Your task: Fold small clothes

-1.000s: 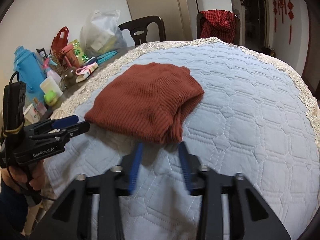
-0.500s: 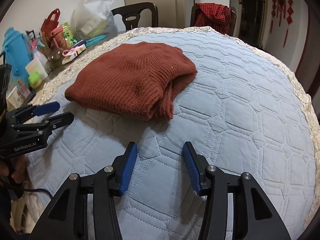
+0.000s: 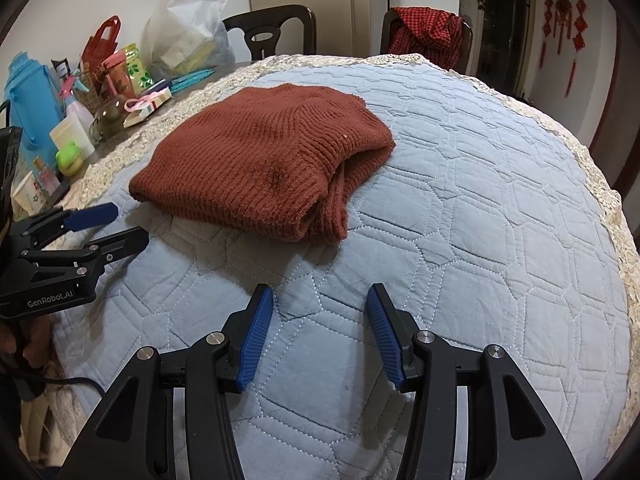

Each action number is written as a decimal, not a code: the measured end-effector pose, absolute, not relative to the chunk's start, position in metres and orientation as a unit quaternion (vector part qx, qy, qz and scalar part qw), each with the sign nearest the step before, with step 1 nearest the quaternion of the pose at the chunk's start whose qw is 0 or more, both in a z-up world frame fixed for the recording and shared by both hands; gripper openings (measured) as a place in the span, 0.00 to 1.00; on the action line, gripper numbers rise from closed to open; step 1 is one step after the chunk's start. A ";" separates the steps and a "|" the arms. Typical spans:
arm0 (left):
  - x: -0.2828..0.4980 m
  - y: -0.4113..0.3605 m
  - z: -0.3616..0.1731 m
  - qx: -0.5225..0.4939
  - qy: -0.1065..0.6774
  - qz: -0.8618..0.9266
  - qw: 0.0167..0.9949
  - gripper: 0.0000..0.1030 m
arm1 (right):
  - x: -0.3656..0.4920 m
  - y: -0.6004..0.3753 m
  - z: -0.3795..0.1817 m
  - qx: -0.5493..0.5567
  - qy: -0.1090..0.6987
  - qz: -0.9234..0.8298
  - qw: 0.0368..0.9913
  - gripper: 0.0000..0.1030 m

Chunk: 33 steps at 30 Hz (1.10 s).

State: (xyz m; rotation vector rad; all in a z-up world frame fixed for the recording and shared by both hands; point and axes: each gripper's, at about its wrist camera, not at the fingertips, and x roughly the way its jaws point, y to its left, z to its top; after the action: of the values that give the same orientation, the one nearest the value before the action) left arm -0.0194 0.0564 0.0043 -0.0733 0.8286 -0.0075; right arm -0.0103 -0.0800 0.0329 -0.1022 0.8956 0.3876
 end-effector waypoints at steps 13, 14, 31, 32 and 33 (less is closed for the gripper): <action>0.003 0.051 0.014 -0.060 0.381 -0.030 0.922 0.46 | 0.016 -0.078 0.042 0.026 0.420 0.211 0.882 0.15; 0.005 0.050 0.013 -0.059 0.384 -0.027 0.921 0.46 | 0.019 -0.081 0.038 0.035 0.429 0.211 0.877 0.15; -0.019 0.065 0.006 -0.032 0.417 0.014 0.908 0.56 | -0.011 -0.083 0.043 -0.017 0.432 0.207 0.878 0.42; -0.019 0.066 0.003 -0.031 0.420 0.015 0.907 0.56 | -0.012 -0.083 0.041 -0.021 0.434 0.205 0.877 0.42; -0.020 0.065 0.003 -0.029 0.417 0.013 0.908 0.57 | -0.013 -0.083 0.037 -0.025 0.438 0.201 0.876 0.42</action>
State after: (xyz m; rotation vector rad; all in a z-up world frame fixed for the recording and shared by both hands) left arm -0.0198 0.0655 0.0030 -0.0592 0.8600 0.0266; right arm -0.0126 -0.0828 0.0373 -0.0528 0.9151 0.4205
